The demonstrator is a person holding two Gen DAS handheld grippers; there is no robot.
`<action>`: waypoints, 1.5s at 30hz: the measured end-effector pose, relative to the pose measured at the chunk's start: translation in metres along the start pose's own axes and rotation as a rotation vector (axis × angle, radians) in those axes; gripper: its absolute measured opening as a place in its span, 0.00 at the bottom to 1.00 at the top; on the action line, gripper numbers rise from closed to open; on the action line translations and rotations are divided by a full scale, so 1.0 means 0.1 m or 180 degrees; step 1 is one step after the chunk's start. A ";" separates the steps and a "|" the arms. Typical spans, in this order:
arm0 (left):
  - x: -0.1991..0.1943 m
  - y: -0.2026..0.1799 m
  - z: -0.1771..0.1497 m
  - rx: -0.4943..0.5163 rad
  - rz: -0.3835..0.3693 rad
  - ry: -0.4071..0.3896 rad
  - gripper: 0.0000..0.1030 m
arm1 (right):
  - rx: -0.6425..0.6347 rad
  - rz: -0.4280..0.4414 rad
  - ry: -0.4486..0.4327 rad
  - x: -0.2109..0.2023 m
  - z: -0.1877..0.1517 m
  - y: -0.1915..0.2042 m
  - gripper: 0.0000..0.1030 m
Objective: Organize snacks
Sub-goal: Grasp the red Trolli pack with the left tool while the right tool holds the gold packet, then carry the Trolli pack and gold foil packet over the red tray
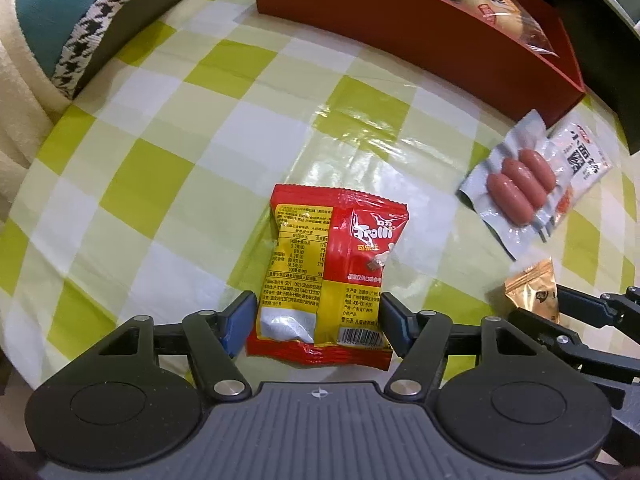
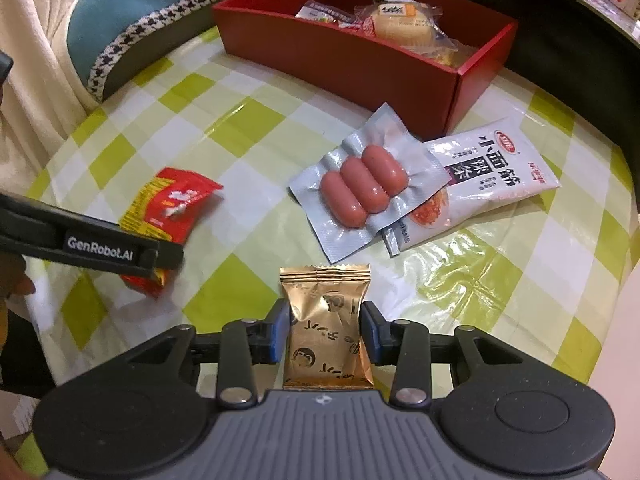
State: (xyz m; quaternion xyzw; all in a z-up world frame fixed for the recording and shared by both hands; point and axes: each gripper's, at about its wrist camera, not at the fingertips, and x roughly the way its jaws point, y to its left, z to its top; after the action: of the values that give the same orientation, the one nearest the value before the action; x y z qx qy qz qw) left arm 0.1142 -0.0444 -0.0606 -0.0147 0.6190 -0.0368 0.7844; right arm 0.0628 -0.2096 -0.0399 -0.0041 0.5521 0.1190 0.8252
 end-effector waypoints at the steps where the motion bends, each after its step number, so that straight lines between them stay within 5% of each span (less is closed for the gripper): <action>1: -0.02 -0.01 0.00 0.0001 -0.0013 -0.0009 0.69 | 0.0017 0.0006 -0.0024 -0.02 0.01 -0.01 0.40; 21: 0.02 -0.05 0.02 0.0004 0.0014 -0.0043 0.67 | 0.0032 0.0006 -0.0098 -0.06 0.08 0.00 0.40; 28: 0.08 -0.05 0.08 -0.0123 0.0060 -0.0079 0.78 | 0.0007 -0.0016 -0.0027 0.03 0.09 0.00 0.40; 34: 0.06 -0.13 0.05 -0.0009 0.0192 -0.0142 0.65 | 0.0029 -0.0078 -0.0041 0.05 0.13 -0.02 0.40; 45: -0.14 -0.19 -0.02 0.0046 0.0200 -0.0300 0.62 | -0.0039 -0.0211 -0.0241 -0.07 0.26 0.01 0.40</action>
State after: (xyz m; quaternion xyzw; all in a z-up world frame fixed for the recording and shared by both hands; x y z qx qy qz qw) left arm 0.1087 -0.0622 -0.0463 0.0087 0.5811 -0.0159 0.8136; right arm 0.0839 -0.2061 -0.0233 -0.0229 0.5193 0.0950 0.8490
